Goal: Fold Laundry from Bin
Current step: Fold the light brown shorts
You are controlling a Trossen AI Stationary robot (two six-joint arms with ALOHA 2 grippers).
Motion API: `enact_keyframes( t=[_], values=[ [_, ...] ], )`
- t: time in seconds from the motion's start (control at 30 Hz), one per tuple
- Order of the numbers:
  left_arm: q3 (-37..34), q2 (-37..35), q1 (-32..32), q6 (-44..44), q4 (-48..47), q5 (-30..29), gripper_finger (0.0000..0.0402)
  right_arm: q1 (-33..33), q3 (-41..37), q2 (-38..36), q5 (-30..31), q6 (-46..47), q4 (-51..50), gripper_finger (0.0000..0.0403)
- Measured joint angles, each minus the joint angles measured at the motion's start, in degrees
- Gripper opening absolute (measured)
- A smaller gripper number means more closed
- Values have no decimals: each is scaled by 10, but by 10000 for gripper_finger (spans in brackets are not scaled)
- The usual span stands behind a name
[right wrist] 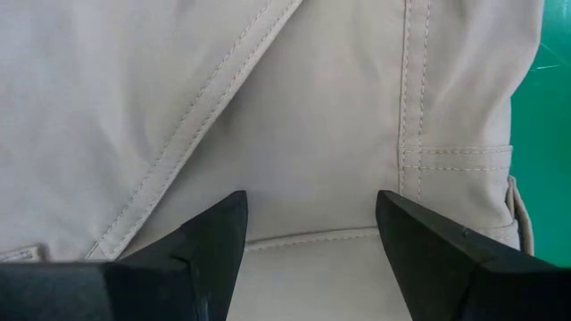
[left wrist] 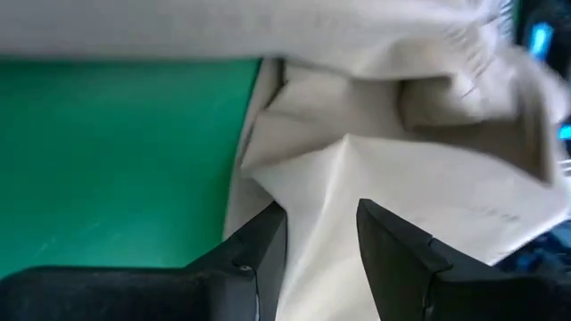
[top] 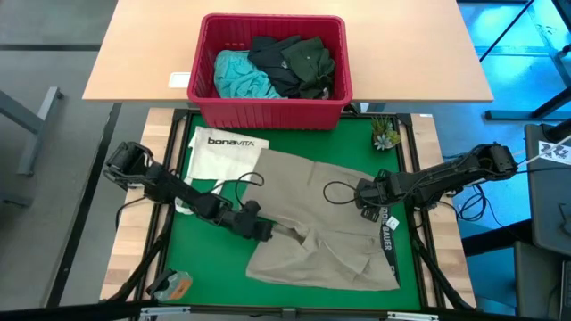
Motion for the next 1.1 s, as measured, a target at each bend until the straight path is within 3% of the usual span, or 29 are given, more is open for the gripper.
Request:
enact_keyframes(
  t=[0.5, 0.6, 0.8, 1.1],
  values=[
    [-29, 0, 23, 2, 38, -1, 127, 0, 0, 0, 0, 0, 0, 250],
    [-29, 0, 22, 2, 38, -1, 101, 0, 0, 0, 0, 0, 0, 250],
    [-29, 0, 11, -2, 38, 4, 9, 0, 0, 0, 0, 0, 0, 250],
    [-29, 0, -24, -83, 38, 11, 2, 0, 0, 0, 0, 0, 0, 250]
  ],
)
